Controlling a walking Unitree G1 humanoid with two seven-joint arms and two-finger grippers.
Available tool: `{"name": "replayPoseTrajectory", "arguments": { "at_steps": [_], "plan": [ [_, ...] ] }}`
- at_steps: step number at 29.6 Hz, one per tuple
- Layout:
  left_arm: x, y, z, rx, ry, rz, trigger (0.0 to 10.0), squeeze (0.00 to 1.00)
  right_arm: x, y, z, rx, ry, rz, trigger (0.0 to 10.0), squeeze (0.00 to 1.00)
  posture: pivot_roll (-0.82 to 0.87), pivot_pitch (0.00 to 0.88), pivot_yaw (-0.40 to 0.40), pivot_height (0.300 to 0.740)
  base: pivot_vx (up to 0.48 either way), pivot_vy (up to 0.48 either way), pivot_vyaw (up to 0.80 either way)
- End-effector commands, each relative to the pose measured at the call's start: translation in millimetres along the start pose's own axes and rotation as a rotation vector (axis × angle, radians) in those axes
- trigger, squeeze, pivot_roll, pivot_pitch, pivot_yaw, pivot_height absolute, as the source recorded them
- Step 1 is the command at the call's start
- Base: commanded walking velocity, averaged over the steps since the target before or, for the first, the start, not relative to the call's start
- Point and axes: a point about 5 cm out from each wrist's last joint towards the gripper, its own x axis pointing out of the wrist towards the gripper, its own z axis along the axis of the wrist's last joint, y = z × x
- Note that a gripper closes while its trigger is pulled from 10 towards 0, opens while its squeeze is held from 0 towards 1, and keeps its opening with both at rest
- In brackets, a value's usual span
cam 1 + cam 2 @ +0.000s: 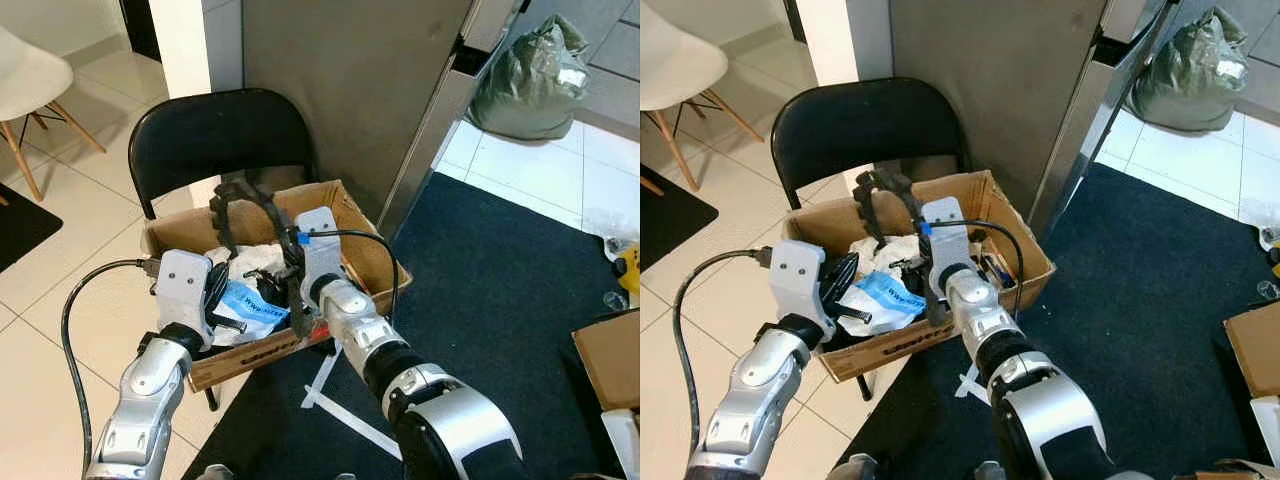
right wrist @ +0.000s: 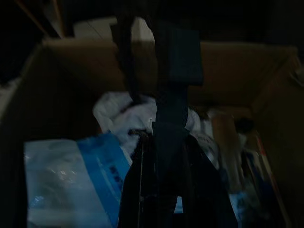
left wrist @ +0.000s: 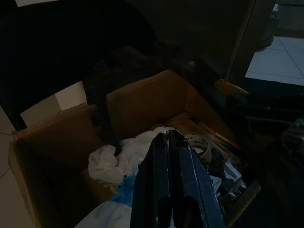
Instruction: Picking trash to rubbish bin
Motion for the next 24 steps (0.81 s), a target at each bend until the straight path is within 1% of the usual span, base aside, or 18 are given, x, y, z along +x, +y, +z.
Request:
{"name": "replayPoseTrajectory", "arguments": {
  "at_steps": [1, 2, 3, 4, 6, 7, 8, 10, 11, 14, 16, 17, 18, 19, 20, 21, 23, 24],
  "plan": [
    [-3.1, -3.3, -1.4, -0.007, 0.009, -0.003, 10.0, 0.0, -0.2, 15.8, -9.2, 0.02, 0.053, 0.009, 10.0, 0.0, 0.05, 0.247, -0.088, 0.74, 0.0, 0.0, 0.0],
    [-3.1, -3.3, -1.4, -0.007, 0.009, -0.003, 10.0, 0.0, -0.2, 15.8, -9.2, 0.02, 0.053, 0.009, 10.0, 0.0, 0.05, 0.247, -0.088, 0.74, 0.0, 0.0, 0.0],
    [-3.2, -3.3, -1.6, -0.005, 0.012, -0.001, 10.0, 0.0, -1.4, 25.1, -17.4, 0.049, 0.103, -0.006, 10.0, 0.0, 0.05, 0.252, -0.09, 0.74, 0.0, 0.0, 0.0],
    [-3.3, -3.3, -1.6, -0.005, 0.013, 0.001, 10.0, 0.0, -1.9, 29.0, -19.6, 0.058, 0.114, -0.005, 10.0, 0.0, 0.05, 0.254, -0.09, 0.74, 0.0, 0.0, 0.0],
    [-3.3, -3.3, -1.6, -0.005, 0.013, 0.001, 10.0, 0.0, -1.9, 29.0, -19.6, 0.058, 0.114, -0.005, 10.0, 0.0, 0.05, 0.254, -0.09, 0.74, 0.0, 0.0, 0.0],
    [-3.3, -3.3, -1.6, -0.004, 0.014, 0.003, 10.0, 0.0, -1.8, 33.0, -19.7, 0.084, 0.117, -0.004, 10.0, 0.0, 0.05, 0.254, -0.09, 0.74, 0.0, 0.0, 0.0],
    [-3.3, -3.3, -1.6, -0.004, 0.014, 0.003, 10.0, 0.0, -1.8, 33.0, -19.7, 0.084, 0.117, -0.004, 10.0, 0.0, 0.05, 0.254, -0.09, 0.74, 0.0, 0.0, 0.0],
    [-3.2, -2.8, -1.9, 0.0, 0.015, 0.011, 10.0, 0.0, 0.6, 39.0, -11.8, 0.134, 0.082, 0.006, 10.0, 0.0, 0.05, 0.254, -0.09, 0.74, 0.0, 0.0, 0.0],
    [-3.1, -2.1, -2.2, 0.003, 0.016, 0.017, 10.0, 0.0, 2.1, 41.0, -5.2, 0.138, 0.047, 0.012, 10.0, 0.0, 0.05, 0.254, -0.09, 0.74, 0.0, 0.0, 0.0],
    [-1.6, -0.1, -2.0, 0.009, 0.016, 0.033, 10.0, 0.0, 5.9, 47.7, 20.7, 0.11, -0.099, 0.06, 10.0, 0.0, 0.05, 0.251, -0.09, 0.74, 0.0, 0.0, 0.0],
    [-0.8, 0.9, -2.0, 0.012, 0.016, 0.038, 10.0, 0.0, 6.9, 56.4, 33.7, 0.141, -0.163, 0.123, 10.0, 0.0, 0.04, 0.248, -0.09, 0.74, 0.0, 0.0, 0.0],
    [-0.8, 0.9, -2.0, 0.012, 0.016, 0.038, 10.0, 0.0, 6.9, 56.4, 33.7, 0.141, -0.163, 0.123, 10.0, 0.0, 0.04, 0.248, -0.09, 0.74, 0.0, 0.0, 0.0],
    [-0.6, 1.2, -2.1, 0.012, 0.016, 0.04, 10.0, 0.0, 6.7, 63.1, 40.0, 0.151, -0.196, 0.177, 10.0, 0.0, 0.04, 0.248, -0.09, 0.74, 0.0, 0.0, 0.0],
    [-0.3, 1.3, -2.0, 0.013, 0.015, 0.041, 10.0, 0.0, 5.5, 73.6, 46.6, 0.167, -0.23, 0.268, 10.0, 0.0, 0.04, 0.245, -0.09, 0.74, 0.0, 0.0, 0.0],
    [-0.1, 1.4, -1.9, 0.013, 0.014, 0.042, 10.0, 0.0, 4.3, 80.5, 50.6, 0.175, -0.252, 0.33, 10.0, 0.0, 0.04, 0.245, -0.09, 0.74, 0.0, 0.0, 0.0],
    [-0.1, 1.4, -1.9, 0.013, 0.014, 0.042, 10.0, 0.0, 4.3, 80.5, 50.6, 0.175, -0.252, 0.33, 10.0, 0.0, 0.04, 0.245, -0.09, 0.74, 0.0, 0.0, 0.0],
    [0.6, 1.6, -1.8, 0.012, 0.013, 0.043, 10.0, 0.0, -0.3, 97.1, 55.8, 0.167, -0.287, 0.487, 10.0, 0.0, 0.04, 0.242, -0.09, 0.74, 0.0, 0.0, 0.0],
    [0.6, 1.6, -1.8, 0.012, 0.013, 0.043, 10.0, 0.0, -0.3, 97.1, 55.8, 0.167, -0.287, 0.487, 10.0, 0.0, 0.04, 0.242, -0.09, 0.74, 0.0, 0.0, 0.0]
  ]
}}
